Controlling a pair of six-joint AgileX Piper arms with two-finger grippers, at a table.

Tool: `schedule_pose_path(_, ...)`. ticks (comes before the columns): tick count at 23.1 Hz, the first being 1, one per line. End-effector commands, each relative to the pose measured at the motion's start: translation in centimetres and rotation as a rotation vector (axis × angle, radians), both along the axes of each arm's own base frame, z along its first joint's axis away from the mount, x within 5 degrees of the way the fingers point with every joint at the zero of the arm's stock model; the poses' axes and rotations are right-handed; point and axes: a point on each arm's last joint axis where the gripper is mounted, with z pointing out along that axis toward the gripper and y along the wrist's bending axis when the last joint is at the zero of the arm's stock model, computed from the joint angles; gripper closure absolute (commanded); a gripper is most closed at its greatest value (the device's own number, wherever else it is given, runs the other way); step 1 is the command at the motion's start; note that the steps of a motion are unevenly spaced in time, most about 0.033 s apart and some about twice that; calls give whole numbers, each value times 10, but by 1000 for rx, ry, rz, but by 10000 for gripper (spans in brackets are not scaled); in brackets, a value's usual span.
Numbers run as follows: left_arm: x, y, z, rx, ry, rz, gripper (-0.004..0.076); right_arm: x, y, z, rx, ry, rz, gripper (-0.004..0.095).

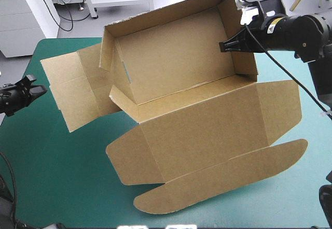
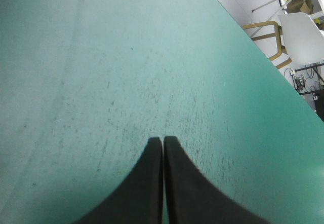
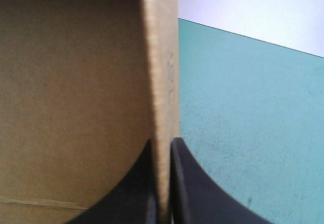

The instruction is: Fold the box

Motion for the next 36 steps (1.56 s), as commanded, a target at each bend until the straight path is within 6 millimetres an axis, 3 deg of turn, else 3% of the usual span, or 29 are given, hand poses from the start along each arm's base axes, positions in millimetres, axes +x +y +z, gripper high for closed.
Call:
schedule_pose_path(1,-3,-5,25,0,-96,-4,715,-17,-5,22,40,-103,0,912)
schedule_pose_path(3,-3,-5,25,4,-98,-2,658,-17,-5,22,40,-103,0,912)
schedule_pose_path(6,-3,-6,25,14,-104,-25,495,-17,-5,22,43,-102,2,912)
schedule_pose_path(7,-4,-6,25,23,-104,-35,323,-17,-4,22,52,-100,9,912)
schedule_pose_path(9,-4,-7,24,24,-101,-45,174,-18,-3,22,61,-97,18,912)
schedule_pose_path(11,-4,-8,24,14,-98,-58,88,-18,-3,22,61,-97,18,912)
schedule_pose_path(14,-5,-12,23,19,-126,-138,76,-17,-2,23,76,-108,21,912)
schedule_pose_path(16,-10,-21,25,96,-225,-338,86,-17,0,25,98,-127,29,912)
schedule_pose_path(19,-9,-28,28,103,-275,-402,101,-18,3,27,120,-133,63,912)
schedule_pose_path(23,4,-67,31,98,-336,-541,106,-9,10,24,169,-137,87,912)
schedule_pose_path(27,11,-99,40,68,-438,-627,106,10,17,13,172,-118,97,912)
schedule_pose_path(36,-5,-127,66,105,-533,-696,106,27,17,5,141,-139,60,912)
